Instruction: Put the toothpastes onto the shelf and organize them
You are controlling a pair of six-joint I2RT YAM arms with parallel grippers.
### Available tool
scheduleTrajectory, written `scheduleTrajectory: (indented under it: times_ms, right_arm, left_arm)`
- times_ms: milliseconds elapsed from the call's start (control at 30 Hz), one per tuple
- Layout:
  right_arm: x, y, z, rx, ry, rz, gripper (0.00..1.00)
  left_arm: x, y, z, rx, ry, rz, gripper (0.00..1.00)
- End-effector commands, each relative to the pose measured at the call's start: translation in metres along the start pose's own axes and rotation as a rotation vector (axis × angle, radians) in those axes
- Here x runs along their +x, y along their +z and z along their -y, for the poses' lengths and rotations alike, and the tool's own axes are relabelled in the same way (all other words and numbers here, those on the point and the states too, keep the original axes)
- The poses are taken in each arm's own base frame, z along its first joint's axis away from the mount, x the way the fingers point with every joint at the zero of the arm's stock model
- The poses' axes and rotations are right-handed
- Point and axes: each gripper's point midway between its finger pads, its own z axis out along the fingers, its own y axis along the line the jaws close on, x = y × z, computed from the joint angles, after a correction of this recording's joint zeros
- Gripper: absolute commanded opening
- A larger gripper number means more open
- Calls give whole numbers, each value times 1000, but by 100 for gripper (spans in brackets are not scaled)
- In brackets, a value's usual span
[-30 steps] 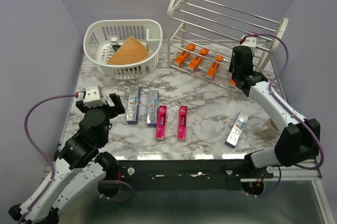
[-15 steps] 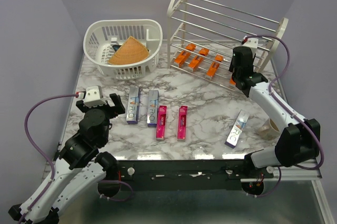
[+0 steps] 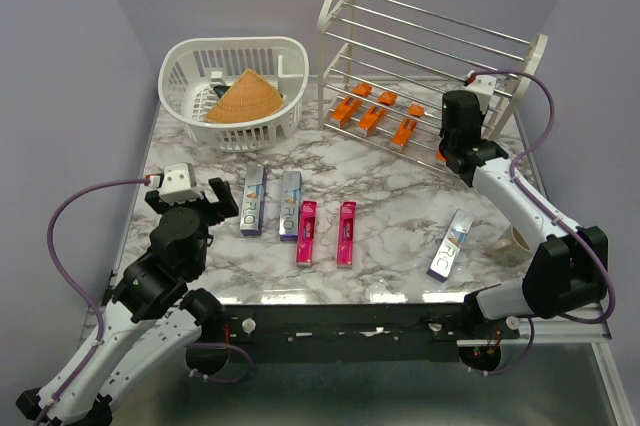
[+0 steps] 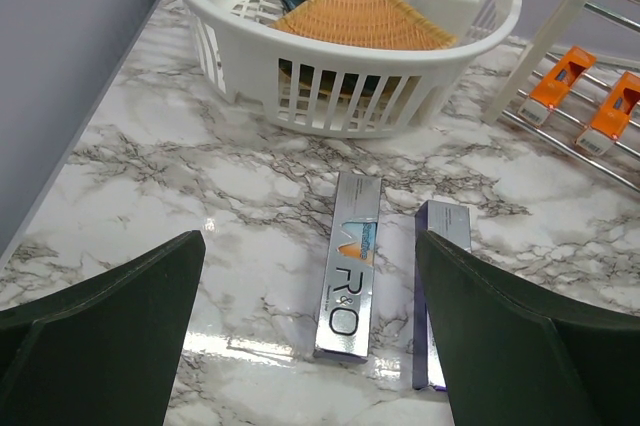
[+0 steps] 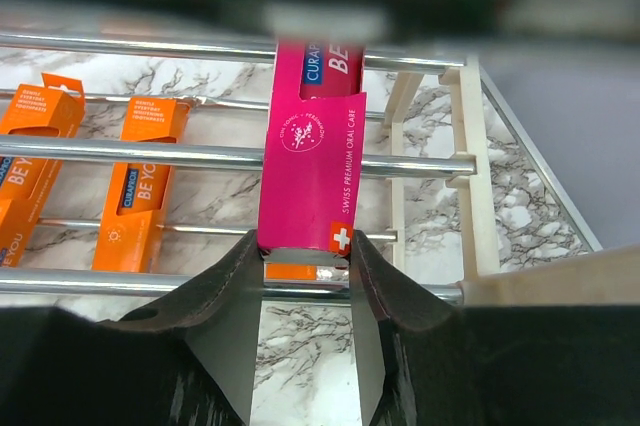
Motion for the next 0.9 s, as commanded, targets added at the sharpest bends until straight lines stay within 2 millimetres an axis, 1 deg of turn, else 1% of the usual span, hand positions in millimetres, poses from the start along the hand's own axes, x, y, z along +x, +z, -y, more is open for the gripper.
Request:
scheduleTrajectory:
  times_ms: [0,100,133,167,233,267,300,333,367,400,467,500,567,600,633,667,700,733,767,800,833,867]
  right_arm:
    - [-9,2,10,57,25,32,43]
    - [-5,0,9,45,30,16,50]
    - [-7,-3,10,39,34,16,52]
    - [-7,-5,10,30,37,14,57]
    - [-8,-10,5,-21,34,3,61]
    - [-10,-15,4,-45,37,5,66]
    - [-11,-19,-2,-89,41,-3,67]
    - [-9,-22,-2,-104,36,-14,68]
    - [-15,-29,-3,-130,46,-2,70]
    - [-15,-34,-6,-164,45,-4,70]
    - [-16,-42,-7,-200,51,3,74]
    - [-21,-52,-10,-248,60,14,77]
    - [-21,-62,-16,-304,60,10,79]
    - [-16,-67,-20,-334,56,1,79]
    - [-17,-78,-29,-404,57,3,80]
    - [-14,-84,-34,-436,58,1,81]
    - [-6,-89,-39,-464,55,-13,82]
    - [-5,-102,-49,-516,52,-6,85]
    - [0,-107,-54,-537,44,-10,88]
    - [4,-113,-58,-554,45,-15,89]
    - [17,-122,-68,-581,25,-30,89]
    - [20,-128,-74,-600,20,-31,90]
  left_arm:
    - [2,1,1,11,6,-1,99]
    - [1,1,1,10,5,1,99]
    - [1,0,0,7,2,3,99]
    - [2,1,0,7,5,2,99]
    - [2,1,0,8,5,1,99]
    - [2,1,1,9,6,0,99]
    - [2,1,1,7,8,-2,99]
    - [3,2,2,10,9,-4,99]
    - [3,2,2,11,11,-5,99]
    - [3,2,2,11,11,-5,99]
    - [3,2,2,9,12,-6,99]
    - [3,2,2,8,11,-5,99]
    - [3,2,1,6,10,-6,99]
    - [2,2,1,6,11,-5,99]
    - [3,2,1,6,12,-7,99]
    - [3,2,1,5,10,-5,99]
    - [3,2,1,3,13,-6,99]
    - [2,2,1,3,11,-4,99]
    - [2,2,0,2,9,-4,99]
    - [2,2,0,2,11,-4,99]
    - [1,2,0,0,7,-1,99]
    - [1,2,-1,-2,6,1,99]
